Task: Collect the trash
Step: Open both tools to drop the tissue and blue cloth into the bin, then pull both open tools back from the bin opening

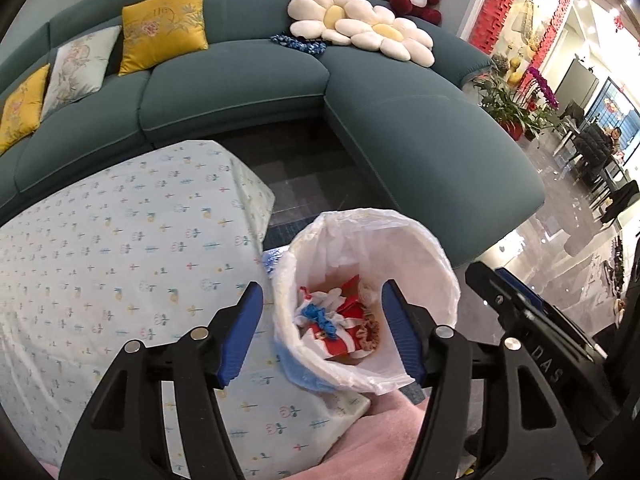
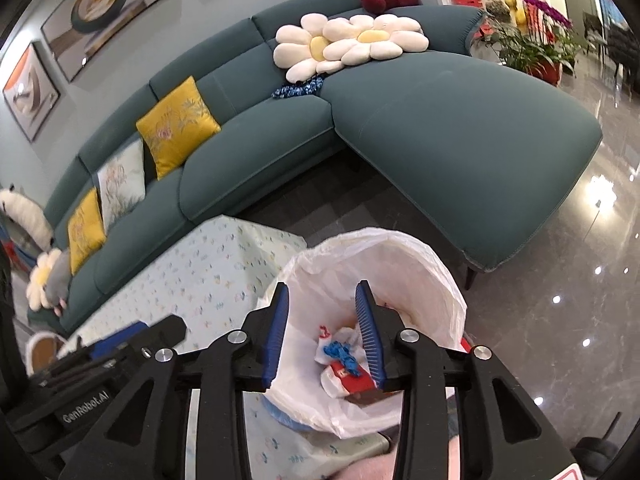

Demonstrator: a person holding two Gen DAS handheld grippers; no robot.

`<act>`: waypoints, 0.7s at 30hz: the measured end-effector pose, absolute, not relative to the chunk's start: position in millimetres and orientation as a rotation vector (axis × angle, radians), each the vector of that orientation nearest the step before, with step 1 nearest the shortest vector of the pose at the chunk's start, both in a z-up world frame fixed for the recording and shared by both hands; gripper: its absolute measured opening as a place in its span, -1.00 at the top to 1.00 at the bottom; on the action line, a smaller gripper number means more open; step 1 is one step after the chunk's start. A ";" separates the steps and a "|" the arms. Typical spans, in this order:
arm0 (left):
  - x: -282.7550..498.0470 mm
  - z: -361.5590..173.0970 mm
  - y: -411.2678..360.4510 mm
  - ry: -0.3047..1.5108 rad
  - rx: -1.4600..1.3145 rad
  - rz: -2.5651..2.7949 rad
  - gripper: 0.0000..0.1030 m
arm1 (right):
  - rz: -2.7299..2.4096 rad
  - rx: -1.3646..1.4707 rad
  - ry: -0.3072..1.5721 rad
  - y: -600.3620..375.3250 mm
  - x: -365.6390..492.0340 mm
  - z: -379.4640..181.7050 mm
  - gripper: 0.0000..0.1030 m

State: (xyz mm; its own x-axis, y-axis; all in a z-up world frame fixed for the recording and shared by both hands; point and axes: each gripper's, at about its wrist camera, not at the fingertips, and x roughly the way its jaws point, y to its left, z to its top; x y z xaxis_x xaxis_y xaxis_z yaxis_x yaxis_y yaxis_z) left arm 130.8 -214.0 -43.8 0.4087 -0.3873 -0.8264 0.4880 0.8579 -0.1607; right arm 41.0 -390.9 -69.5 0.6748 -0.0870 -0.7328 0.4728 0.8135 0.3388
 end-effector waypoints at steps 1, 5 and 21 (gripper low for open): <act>129.5 -43.8 -210.3 1.007 0.115 -0.546 -0.17 | -0.338 0.520 0.786 -387.4 40.5 -70.1 0.20; 122.6 -44.6 -192.1 0.989 0.127 -0.510 -0.28 | -0.350 0.438 0.812 -370.0 32.5 -69.6 0.00; 109.6 -59.2 -147.0 0.979 0.162 -0.400 -0.50 | -0.326 0.367 0.902 -337.2 16.6 -81.1 -0.65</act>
State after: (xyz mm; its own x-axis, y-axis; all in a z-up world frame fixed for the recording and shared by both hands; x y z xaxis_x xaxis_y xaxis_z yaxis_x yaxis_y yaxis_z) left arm 109.6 -147.0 -59.2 0.4919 -0.2562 -0.8321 0.3999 0.9154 -0.0455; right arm 16.6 -337.2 -81.1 0.5791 -0.1200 -0.8064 0.4230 0.8898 0.1713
